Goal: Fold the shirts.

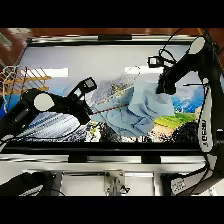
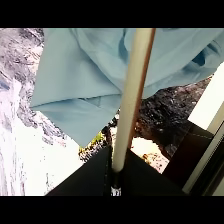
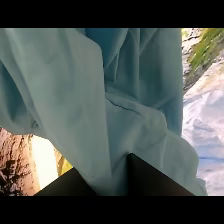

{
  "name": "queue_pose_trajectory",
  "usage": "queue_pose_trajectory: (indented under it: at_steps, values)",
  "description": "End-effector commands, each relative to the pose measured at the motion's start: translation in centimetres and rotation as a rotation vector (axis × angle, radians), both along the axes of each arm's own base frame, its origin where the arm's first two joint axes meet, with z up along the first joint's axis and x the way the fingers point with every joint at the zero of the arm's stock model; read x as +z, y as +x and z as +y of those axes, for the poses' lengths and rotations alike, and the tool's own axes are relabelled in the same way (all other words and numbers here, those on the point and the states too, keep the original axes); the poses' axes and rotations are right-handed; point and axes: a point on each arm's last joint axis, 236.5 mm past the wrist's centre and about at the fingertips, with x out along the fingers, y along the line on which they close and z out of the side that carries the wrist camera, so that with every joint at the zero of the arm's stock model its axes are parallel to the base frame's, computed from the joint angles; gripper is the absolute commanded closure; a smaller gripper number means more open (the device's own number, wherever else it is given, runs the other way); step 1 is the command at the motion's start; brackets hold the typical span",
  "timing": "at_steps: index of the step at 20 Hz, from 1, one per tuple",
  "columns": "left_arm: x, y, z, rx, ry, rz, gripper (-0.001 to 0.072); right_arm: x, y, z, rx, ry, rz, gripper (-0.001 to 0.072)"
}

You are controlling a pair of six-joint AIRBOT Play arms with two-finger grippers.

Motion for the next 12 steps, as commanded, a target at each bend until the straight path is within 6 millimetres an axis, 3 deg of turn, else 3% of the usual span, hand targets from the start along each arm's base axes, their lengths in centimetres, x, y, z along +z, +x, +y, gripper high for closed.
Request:
queue_pose_trajectory:
  at_steps: [1, 2, 3, 4, 5, 8, 12]
  values:
    - [0.6, 2.9, 2.6, 0.094, -0.01, -0.041, 0.0654, 0.1, -0.9, 0.2, -0.019, 0.006, 0.043, 0.0633]
    - [0.8, 4.0, 3.6, 0.129, -0.012, -0.06, 0.0625, 0.3, -1.0, 0.2, -0.024, 0.008, 0.039, 0.0633]
    - [1.0, 5.2, 4.8, 0.16, -0.011, -0.084, 0.049, 0.7, -1.0, 0.3, -0.028, 0.009, 0.032, 0.0633]
    - [1.3, 6.2, 5.9, 0.191, -0.015, -0.103, 0.0293, 1.1, -1.1, 0.3, -0.028, 0.01, 0.022, 0.0633]
    - [1.8, 7.0, 7.0, 0.222, -0.019, -0.117, 0.0186, 1.6, -1.1, 0.3, -0.03, 0.011, 0.011, 0.0634]
    - [5.6, 9.8, 9.9, 0.309, -0.049, -0.198, 0.0154, 3.4, -1.5, 0.4, -0.048, 0.018, -0.027, 0.0634]
    - [14.3, 12.3, 13.3, 0.433, -0.132, -0.334, 0.0155, 6.9, -2.5, 1.3, -0.114, 0.07, -0.07, 0.0634]
